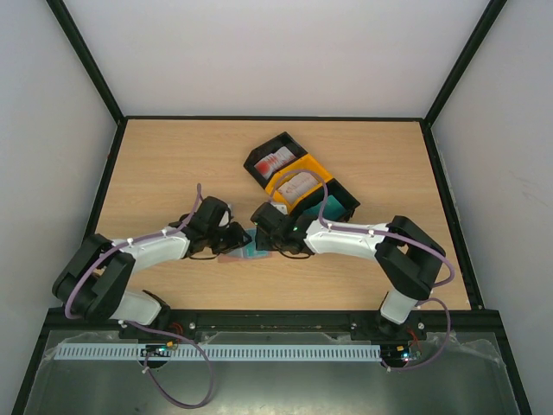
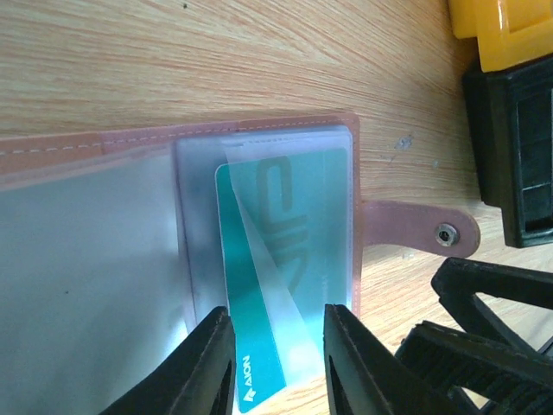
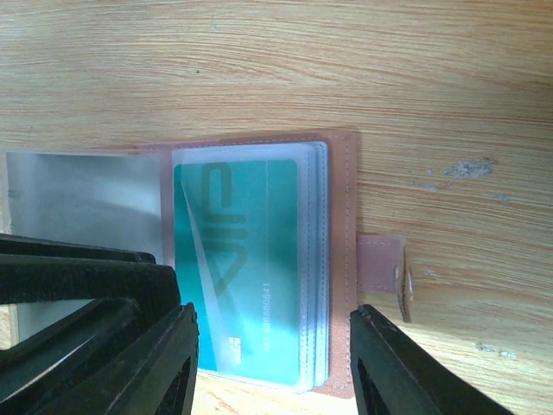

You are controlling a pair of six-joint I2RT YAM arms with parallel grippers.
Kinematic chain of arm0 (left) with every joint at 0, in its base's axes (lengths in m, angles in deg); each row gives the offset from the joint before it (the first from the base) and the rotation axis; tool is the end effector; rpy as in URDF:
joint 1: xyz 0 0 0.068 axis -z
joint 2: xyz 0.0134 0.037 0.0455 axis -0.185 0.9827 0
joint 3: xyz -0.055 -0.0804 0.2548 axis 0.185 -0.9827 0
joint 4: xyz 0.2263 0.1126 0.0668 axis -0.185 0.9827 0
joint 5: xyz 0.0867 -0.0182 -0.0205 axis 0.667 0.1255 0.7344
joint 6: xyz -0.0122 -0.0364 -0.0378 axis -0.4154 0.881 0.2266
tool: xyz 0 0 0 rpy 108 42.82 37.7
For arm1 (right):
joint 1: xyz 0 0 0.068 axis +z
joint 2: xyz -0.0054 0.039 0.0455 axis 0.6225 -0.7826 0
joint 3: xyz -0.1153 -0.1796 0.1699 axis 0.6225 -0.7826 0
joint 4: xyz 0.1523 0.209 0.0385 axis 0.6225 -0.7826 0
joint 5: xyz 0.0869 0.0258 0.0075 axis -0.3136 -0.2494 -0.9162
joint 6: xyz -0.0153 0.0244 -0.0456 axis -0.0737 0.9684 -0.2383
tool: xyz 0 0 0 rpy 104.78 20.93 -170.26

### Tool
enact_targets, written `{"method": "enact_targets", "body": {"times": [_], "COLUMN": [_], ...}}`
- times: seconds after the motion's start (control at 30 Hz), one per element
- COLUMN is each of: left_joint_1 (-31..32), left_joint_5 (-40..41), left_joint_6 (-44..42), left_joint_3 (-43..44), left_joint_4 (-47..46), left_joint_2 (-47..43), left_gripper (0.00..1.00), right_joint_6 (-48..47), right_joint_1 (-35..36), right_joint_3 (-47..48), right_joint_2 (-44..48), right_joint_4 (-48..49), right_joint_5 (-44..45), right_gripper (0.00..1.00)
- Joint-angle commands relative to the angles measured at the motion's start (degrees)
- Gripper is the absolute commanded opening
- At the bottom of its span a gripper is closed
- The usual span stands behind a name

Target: Put the credit cards into the card holder

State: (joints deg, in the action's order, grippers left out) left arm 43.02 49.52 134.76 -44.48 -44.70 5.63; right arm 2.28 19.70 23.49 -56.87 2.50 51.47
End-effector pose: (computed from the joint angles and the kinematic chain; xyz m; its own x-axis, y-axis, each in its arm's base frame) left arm 0.2087 -0.1474 0.1502 -0.9424 -0.2238 -0.2488 0.0025 0.7387 -0.6741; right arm 0.1808 0.2938 0.1813 -0.9396 -0.0347 -0.3404 -0.2025 0.8584 0.4714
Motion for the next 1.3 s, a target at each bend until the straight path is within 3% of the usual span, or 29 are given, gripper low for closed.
{"method": "enact_targets", "body": {"times": [0.0,0.1,0.3,1.27], "left_joint_1": [0.29,0.25,0.28,0.21], "left_joint_5": [-0.77,-1.63,-0.97,2.16], "left_joint_6": [-0.33,-0.39,-0.57,-1.08], "left_joint_3": [1.06,0.97,0.47,-1.48], "left_joint_4": [0.34,-0.40,-0.53,0.81], "left_joint_2": [1.11,2.65,4.42,4.69], "left_gripper": [0.25,0.14,0.06,0.03], "right_joint_6": [1.14,1.25,1.23,0.42], "right_joint_1": [-0.05,-0.10,-0.07,-0.70], "right_joint_3": [-1.14,-1.34,-1.44,-1.05], "right_joint_2": [1.04,1.08,1.20,-3.42], "right_joint_4": [0.05,0.31,0.50,4.53], "right_joint_5": [1.95,1.57,1.24,-7.67], "right_gripper": [0.47,0.47,0.47,0.41]}}
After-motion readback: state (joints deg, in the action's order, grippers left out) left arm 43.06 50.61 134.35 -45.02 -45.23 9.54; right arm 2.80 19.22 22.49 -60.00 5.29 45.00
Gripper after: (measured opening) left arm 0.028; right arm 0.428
